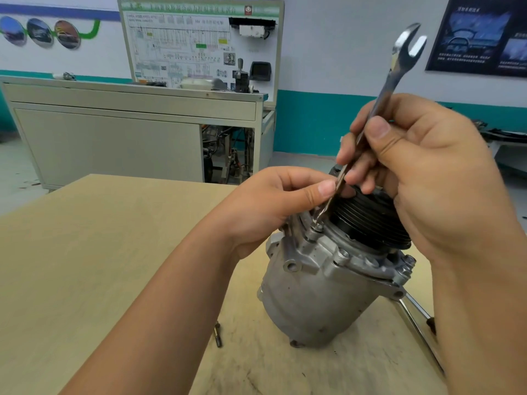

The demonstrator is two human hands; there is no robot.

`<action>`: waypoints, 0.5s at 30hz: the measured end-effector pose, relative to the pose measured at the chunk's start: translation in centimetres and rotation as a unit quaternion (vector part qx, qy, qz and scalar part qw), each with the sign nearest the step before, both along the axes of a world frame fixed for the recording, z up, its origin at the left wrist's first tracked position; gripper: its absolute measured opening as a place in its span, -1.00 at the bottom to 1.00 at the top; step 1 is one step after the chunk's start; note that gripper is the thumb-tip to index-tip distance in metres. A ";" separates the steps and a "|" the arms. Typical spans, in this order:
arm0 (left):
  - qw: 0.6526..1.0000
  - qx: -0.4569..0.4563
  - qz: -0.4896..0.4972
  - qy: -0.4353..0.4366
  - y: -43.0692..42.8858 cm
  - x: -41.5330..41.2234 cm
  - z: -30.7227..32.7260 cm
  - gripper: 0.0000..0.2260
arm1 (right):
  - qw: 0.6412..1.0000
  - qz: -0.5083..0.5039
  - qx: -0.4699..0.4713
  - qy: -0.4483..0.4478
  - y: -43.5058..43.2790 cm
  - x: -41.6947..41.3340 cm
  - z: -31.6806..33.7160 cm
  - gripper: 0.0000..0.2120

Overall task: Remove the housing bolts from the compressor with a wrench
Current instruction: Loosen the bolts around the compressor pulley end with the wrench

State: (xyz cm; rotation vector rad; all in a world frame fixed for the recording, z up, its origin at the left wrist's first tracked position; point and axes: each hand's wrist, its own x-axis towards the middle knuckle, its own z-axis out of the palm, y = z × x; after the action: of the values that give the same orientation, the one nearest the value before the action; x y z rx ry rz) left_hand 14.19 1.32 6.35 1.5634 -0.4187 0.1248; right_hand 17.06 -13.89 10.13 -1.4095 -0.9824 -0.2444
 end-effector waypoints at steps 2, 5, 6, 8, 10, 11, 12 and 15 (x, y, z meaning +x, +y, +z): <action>1.000 0.005 0.008 -0.003 -0.1 0.0 0.0 -0.78 | 1.000 0.021 -0.002 0.016 -0.1 0.0 0.0 -0.83; 0.999 0.021 0.025 -0.011 -0.2 0.1 0.0 -0.82 | 0.999 0.024 -0.005 0.025 -0.2 -0.1 0.2 -0.84; 0.999 0.027 0.031 -0.015 -0.2 0.1 0.0 -0.83 | 1.000 0.010 -0.009 0.018 -0.2 -0.2 0.2 -0.82; 0.998 0.043 0.047 -0.023 -0.3 0.0 0.1 -0.86 | 1.000 -0.025 -0.012 -0.002 0.0 -0.3 0.2 -0.81; 0.996 0.061 0.064 -0.026 -0.3 0.0 0.2 -0.89 | 0.999 -0.046 -0.010 -0.012 0.0 -0.3 0.1 -0.81; 0.995 0.067 0.068 -0.025 -0.3 -0.1 0.3 -0.94 | 0.998 -0.052 -0.010 -0.016 0.0 -0.3 0.1 -0.81; 0.995 0.072 0.071 -0.026 -0.3 0.0 0.3 -0.96 | 0.998 -0.057 -0.011 -0.020 0.0 -0.3 0.1 -0.81; 0.994 0.073 0.074 -0.029 -0.3 0.0 0.4 -0.94 | 0.997 -0.068 -0.011 -0.028 -0.2 -0.3 0.3 -0.81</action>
State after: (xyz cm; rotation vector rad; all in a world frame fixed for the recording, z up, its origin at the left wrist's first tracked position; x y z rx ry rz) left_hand 14.18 0.98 6.72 1.7378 -0.3639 0.2607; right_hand 16.77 -14.14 10.40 -1.4997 -0.9384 -0.3770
